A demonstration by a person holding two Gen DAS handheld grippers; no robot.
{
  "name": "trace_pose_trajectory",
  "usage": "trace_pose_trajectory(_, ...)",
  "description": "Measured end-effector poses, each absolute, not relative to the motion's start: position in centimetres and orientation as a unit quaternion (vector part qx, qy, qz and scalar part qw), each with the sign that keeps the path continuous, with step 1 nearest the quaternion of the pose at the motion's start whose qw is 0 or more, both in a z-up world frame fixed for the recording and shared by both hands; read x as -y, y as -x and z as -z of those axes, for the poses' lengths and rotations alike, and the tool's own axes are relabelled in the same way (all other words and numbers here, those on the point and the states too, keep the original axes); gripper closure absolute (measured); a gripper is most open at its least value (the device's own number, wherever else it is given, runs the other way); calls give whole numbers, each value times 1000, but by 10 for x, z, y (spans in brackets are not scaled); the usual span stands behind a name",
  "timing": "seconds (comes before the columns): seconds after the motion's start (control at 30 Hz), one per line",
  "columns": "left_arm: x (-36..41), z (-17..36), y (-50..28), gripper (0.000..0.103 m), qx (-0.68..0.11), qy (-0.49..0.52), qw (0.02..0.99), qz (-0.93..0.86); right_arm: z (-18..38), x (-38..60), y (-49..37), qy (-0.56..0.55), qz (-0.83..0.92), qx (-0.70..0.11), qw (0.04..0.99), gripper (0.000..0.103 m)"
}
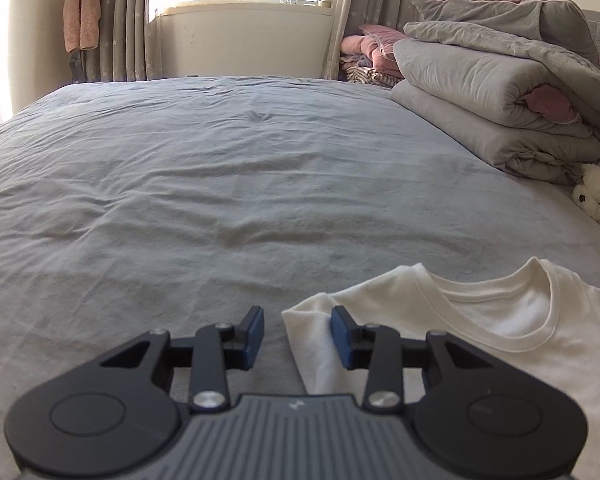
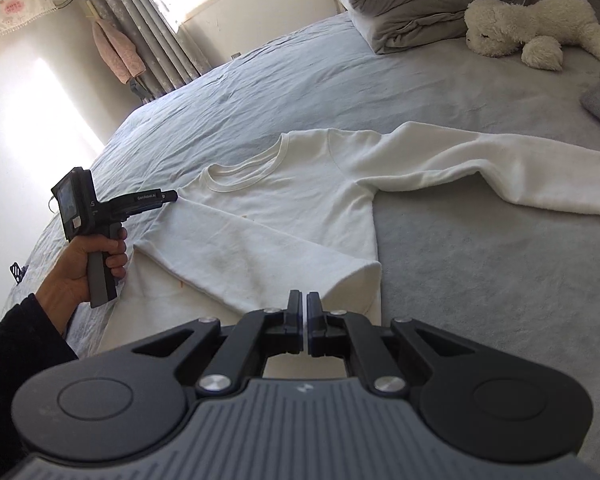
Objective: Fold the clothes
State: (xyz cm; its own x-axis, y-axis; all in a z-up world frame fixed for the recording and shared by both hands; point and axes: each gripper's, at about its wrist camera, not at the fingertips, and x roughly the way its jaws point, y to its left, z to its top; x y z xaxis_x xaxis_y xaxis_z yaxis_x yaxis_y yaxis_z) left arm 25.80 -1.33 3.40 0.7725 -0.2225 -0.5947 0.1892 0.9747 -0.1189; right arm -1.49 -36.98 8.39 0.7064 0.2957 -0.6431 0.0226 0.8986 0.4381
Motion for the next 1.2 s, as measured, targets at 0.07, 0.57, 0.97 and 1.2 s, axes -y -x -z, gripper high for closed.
trace_pose_trajectory(0.07,2,-39,-248,68,-315,40,942,113,-86,372,15,-224,-83,-373,897,99)
trace_pose_trajectory(0.57,7,-27,-192,68,-311,-81,941,103,-59,300,1,-3,-49,-395,917,67)
trace_pose_trajectory(0.97,-3,-20,-185,70,-321,-76,939,94,-35,260,-5,197,-55,-373,905,98)
trace_pose_trajectory(1.2,-13,-22,-187,73,-325,-72,939,92,-61,265,20,158,-103,-381,905,98)
